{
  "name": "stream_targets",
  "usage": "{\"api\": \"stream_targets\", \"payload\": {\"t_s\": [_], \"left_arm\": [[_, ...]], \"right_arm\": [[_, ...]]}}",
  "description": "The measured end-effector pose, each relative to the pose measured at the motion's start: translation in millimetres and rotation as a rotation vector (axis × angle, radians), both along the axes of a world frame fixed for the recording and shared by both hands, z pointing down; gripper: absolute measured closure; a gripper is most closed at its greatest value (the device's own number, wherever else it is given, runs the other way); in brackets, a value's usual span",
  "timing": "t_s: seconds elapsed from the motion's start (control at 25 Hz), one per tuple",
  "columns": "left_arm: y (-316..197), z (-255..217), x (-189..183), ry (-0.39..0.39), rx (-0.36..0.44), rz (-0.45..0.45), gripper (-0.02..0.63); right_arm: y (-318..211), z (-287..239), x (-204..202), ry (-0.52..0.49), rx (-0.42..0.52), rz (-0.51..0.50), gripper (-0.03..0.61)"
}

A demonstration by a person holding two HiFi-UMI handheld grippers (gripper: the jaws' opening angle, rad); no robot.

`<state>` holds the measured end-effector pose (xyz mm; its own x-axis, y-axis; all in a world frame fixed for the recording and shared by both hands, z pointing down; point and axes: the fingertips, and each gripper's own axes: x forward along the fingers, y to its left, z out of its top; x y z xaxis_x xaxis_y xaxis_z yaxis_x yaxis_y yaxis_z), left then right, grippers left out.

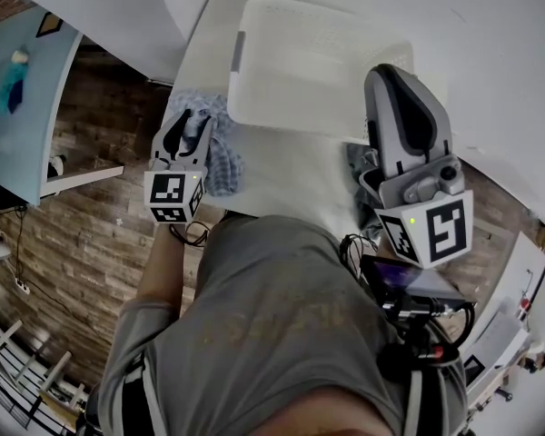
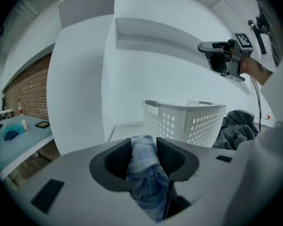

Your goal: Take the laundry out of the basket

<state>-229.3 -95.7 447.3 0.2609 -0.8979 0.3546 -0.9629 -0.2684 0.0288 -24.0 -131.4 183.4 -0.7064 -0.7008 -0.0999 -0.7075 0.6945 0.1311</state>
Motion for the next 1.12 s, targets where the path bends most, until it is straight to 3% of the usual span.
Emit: {"api": "stream_targets", "payload": {"t_s": [0.24,0.4,0.64,0.88,1.12], "left_arm": [[10,-11,1,-0.029,0.015,-0.020,0.438],[21,-30,0,-0.010,0.045,-0.034,0.439],[17,-107,21,0.039,0.196,0.006,0.462],[-4,-189,62,0.054,0.383,0.081,0.559],[-22,-230,109,0.063,0.463,0.132,0.606]], "right_arm": [[-2,4,4,-0.015,-0.016,0.016,0.548],[-2,5,4,-0.036,-0.021,0.009,0.548],[-2,7,11,-0.076,-0.030,0.013,0.548],[-7,28,11,-0.070,-0.059,0.024,0.548],[-8,31,20,-0.060,-0.025,0.049,0.548]]}}
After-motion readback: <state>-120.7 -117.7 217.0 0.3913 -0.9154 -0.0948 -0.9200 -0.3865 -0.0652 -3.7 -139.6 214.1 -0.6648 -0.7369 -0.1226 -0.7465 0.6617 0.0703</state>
